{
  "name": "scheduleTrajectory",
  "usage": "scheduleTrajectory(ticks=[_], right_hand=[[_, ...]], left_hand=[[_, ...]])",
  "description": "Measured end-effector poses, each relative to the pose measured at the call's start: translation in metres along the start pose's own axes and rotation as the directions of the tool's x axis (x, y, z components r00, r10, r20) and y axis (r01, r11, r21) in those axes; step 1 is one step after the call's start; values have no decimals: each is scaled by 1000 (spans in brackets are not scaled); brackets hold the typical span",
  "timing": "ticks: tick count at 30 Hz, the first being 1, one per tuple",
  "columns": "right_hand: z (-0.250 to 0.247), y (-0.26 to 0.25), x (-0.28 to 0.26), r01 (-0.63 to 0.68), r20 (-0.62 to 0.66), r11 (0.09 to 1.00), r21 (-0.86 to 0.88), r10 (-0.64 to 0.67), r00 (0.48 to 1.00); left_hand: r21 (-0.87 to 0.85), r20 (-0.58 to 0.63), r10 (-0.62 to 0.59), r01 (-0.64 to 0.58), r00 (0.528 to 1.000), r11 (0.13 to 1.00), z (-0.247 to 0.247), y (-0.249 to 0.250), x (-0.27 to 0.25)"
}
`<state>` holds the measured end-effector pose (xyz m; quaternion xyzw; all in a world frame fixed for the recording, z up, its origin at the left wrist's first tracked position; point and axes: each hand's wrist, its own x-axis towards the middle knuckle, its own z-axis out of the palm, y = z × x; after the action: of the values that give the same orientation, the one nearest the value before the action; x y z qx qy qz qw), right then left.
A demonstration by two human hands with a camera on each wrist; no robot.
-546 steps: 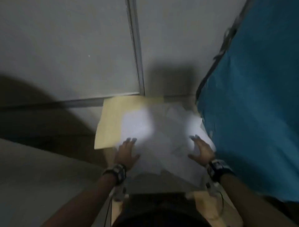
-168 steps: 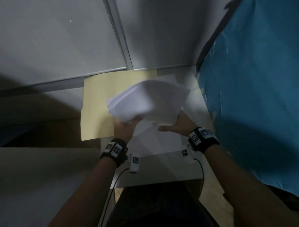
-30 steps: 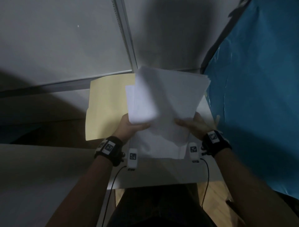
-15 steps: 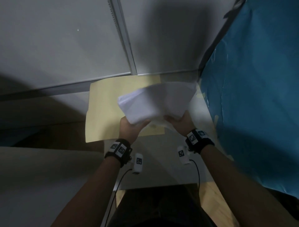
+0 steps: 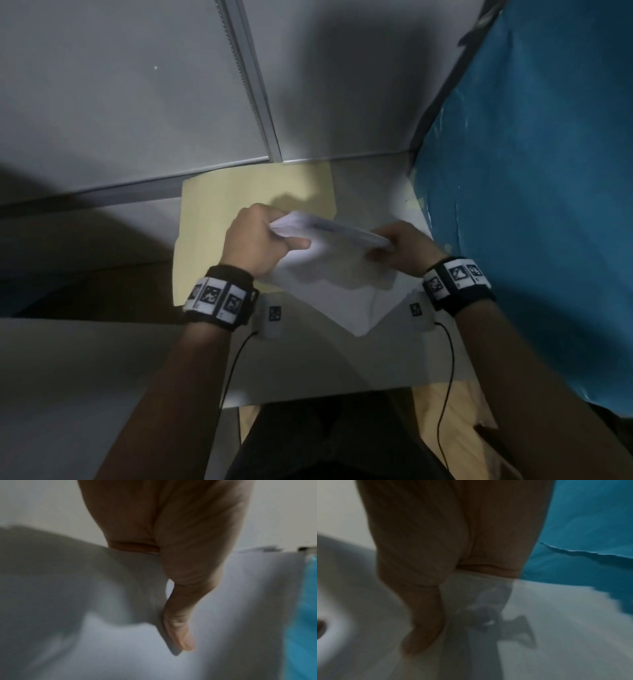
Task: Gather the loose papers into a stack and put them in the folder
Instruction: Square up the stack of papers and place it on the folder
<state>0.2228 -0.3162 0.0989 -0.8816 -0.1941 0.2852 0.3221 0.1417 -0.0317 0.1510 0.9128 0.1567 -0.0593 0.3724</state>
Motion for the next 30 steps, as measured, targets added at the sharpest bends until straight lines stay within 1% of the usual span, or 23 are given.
scheduleTrajectory(ticks=[2,3,4,5,6,7,8,9,10,12,14,16,18,20,22,23,25,27,29,30], right_hand=[[-10,11,-6,-77,-42,993,94,81,996],[-15,16,-11,-106,-85,971,213,126,988],[-17,18,-16,-79,-136,915,395,143,980],[-17,18,-20,-18,-172,802,597,149,974],[-14,16,-23,29,-173,655,755,156,973],[-9,12,-23,56,-163,537,841,155,974],[-2,7,-21,66,-167,505,860,157,973],[4,1,-18,73,-189,538,840,164,968],[11,-2,-13,84,-234,596,799,179,956],[16,-10,-5,119,-350,677,726,216,911],[19,-13,0,149,-413,702,696,221,884],[27,-9,2,146,-418,712,686,222,881],[40,6,5,75,-399,753,654,260,879],[59,26,10,-24,-365,781,624,318,875],[72,40,15,-77,-356,792,606,356,864],[71,42,16,-86,-357,797,597,361,862],[58,44,19,-105,-357,827,553,348,867],[36,41,17,-109,-355,877,468,300,886],[17,35,15,-86,-355,919,384,233,905],[10,32,14,-73,-341,932,356,202,918]], left_hand=[[-168,-57,-58,47,997,985,-6,-22,-3],[-240,-76,-77,57,994,969,-12,-34,-5],[-313,-89,-103,70,991,947,-17,-43,-9],[-386,-94,-118,73,989,920,-21,-52,-11],[-441,-102,-136,78,985,894,-22,-58,-12],[-467,-112,-138,71,984,882,-21,-62,-13],[-485,-131,-136,56,982,873,-18,-65,-14],[-497,-148,-145,53,978,866,-13,-67,-14],[-511,-162,-165,61,973,857,-7,-68,-15],[-523,-192,-190,63,963,850,3,-71,-16],[-533,-217,-204,59,955,844,14,-76,-19],[-550,-233,-234,70,944,832,26,-82,-20],[-538,-226,-254,96,940,837,43,-93,-21],[-477,-208,-287,159,935,864,62,-104,-22],[-466,-199,-363,238,910,852,73,-115,-24],[-478,-200,-378,247,904,843,74,-120,-23],[-525,-196,-363,216,911,823,68,-127,-22],[-570,-261,-339,140,904,810,54,-121,-22],[-487,-386,-290,73,876,870,36,-103,-21],[-407,-429,-212,21,878,913,28,-90,-20]])
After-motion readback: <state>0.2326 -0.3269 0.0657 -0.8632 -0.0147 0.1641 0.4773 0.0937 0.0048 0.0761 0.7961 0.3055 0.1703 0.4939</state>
